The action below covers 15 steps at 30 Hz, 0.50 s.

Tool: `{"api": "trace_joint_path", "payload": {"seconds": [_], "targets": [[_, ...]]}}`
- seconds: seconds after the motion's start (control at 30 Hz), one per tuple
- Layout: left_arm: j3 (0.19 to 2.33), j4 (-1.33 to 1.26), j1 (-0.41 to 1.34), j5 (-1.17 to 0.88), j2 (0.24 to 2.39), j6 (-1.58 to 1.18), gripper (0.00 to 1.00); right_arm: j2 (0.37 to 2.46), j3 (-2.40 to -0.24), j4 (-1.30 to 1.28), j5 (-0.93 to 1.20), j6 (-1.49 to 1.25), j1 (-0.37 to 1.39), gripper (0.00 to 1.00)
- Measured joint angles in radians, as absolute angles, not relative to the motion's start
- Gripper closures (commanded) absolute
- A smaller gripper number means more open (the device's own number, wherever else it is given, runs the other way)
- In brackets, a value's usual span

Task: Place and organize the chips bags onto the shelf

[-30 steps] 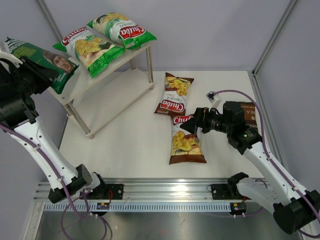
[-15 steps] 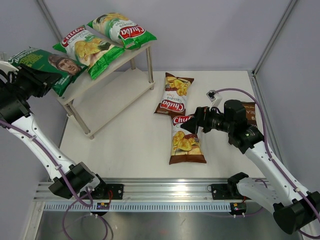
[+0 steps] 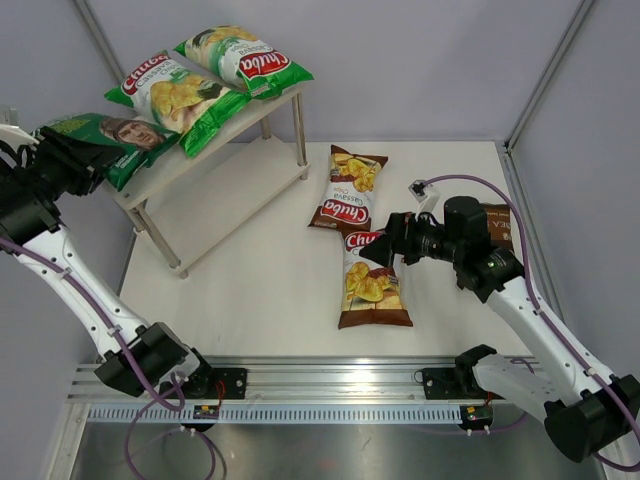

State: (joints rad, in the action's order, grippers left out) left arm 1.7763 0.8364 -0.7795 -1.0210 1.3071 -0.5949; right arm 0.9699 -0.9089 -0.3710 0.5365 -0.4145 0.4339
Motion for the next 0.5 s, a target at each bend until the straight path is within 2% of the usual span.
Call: {"api": "trace_joint_path", "payload": {"seconds": [0.2, 0.37, 0.4, 0.5], "targets": [[1.782, 0.844, -0.785, -1.006, 1.346, -0.582, 0.42, 0.982, -0.909, -0.366, 0.544, -0.415, 0.434, 0.01], [1.851, 0.906, -0.784, -0.938, 1.400, -0.538, 0.37, 0.990, -0.909, -0.364, 0.547, -0.417, 0.434, 0.01], [1.865, 0.920, -0.784, -0.919, 1.407, -0.526, 0.31, 0.990, -0.909, -0.364, 0.549, -0.416, 0.434, 0.00], [1.912, 0.969, -0.778, -0.852, 1.423, -0.492, 0.23, 0.990, -0.909, -0.364, 0.557, -0.416, 0.434, 0.01]]}}
